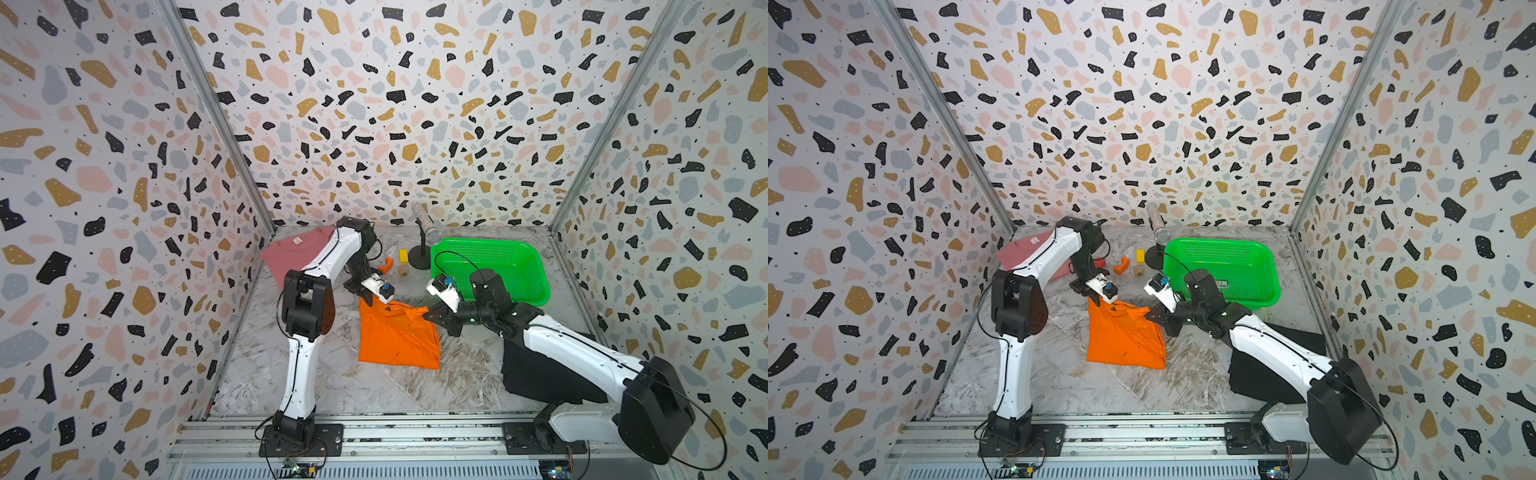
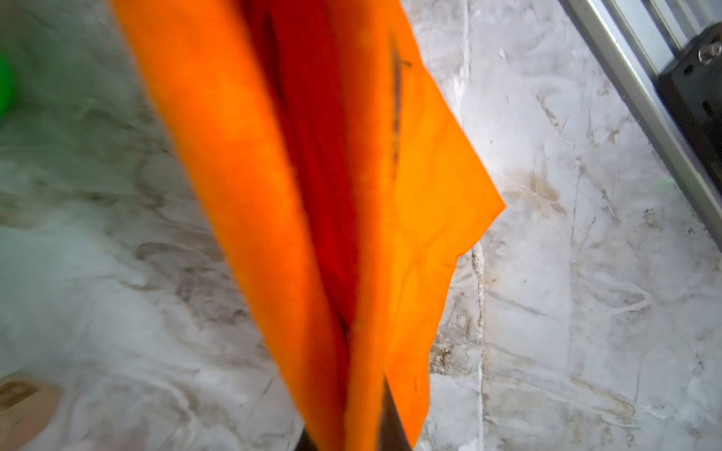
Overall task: Put the folded t-shirts into the basket
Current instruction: Pick up the T-shirt from the center of the board, then place the T-shirt in the bin.
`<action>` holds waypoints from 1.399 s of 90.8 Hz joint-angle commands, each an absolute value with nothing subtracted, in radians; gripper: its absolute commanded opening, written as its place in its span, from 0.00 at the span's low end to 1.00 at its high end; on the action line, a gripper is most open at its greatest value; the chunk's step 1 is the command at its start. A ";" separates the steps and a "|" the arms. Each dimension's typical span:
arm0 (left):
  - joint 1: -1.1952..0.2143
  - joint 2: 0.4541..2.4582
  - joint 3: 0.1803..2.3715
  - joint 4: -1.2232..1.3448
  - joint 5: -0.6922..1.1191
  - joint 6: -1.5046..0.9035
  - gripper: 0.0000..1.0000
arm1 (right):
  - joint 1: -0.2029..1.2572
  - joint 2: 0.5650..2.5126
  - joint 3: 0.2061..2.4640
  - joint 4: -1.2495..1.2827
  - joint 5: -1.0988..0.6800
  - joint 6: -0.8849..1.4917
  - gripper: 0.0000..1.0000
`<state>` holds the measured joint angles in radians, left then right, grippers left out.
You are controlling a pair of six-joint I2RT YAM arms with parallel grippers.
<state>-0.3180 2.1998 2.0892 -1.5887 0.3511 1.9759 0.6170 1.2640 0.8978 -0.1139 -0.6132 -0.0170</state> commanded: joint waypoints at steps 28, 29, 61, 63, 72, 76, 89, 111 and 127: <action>-0.526 2.145 2.381 -1.644 0.389 1.399 0.00 | 0.337 1.190 1.177 -0.478 -0.589 -0.028 0.00; -0.529 2.150 2.389 -1.638 0.387 1.390 0.00 | 0.328 1.191 1.182 -0.484 -0.588 -0.032 0.00; -0.633 2.233 2.505 -1.228 0.333 1.089 0.00 | 0.071 1.246 1.287 -0.559 -0.538 -0.129 0.00; -0.640 2.234 2.498 -1.199 0.323 1.082 0.00 | 0.063 1.249 1.291 -0.558 -0.533 -0.135 0.00; -0.658 2.242 2.472 -1.092 0.297 1.057 0.00 | 0.035 1.262 1.306 -0.558 -0.496 -0.158 0.00; -0.663 2.253 2.476 -1.064 0.298 1.046 0.00 | 0.026 1.266 1.313 -0.558 -0.492 -0.164 0.00; -0.678 2.301 2.524 -1.021 0.292 1.028 0.00 | 0.002 1.286 1.329 -0.557 -0.465 -0.182 0.00; -0.708 2.335 2.494 -0.897 0.252 1.060 0.00 | -0.015 1.325 1.340 -0.537 -0.401 -0.228 0.00; -0.710 2.379 2.485 -0.822 0.229 1.043 0.00 | -0.048 1.363 1.335 -0.535 -0.331 -0.248 0.00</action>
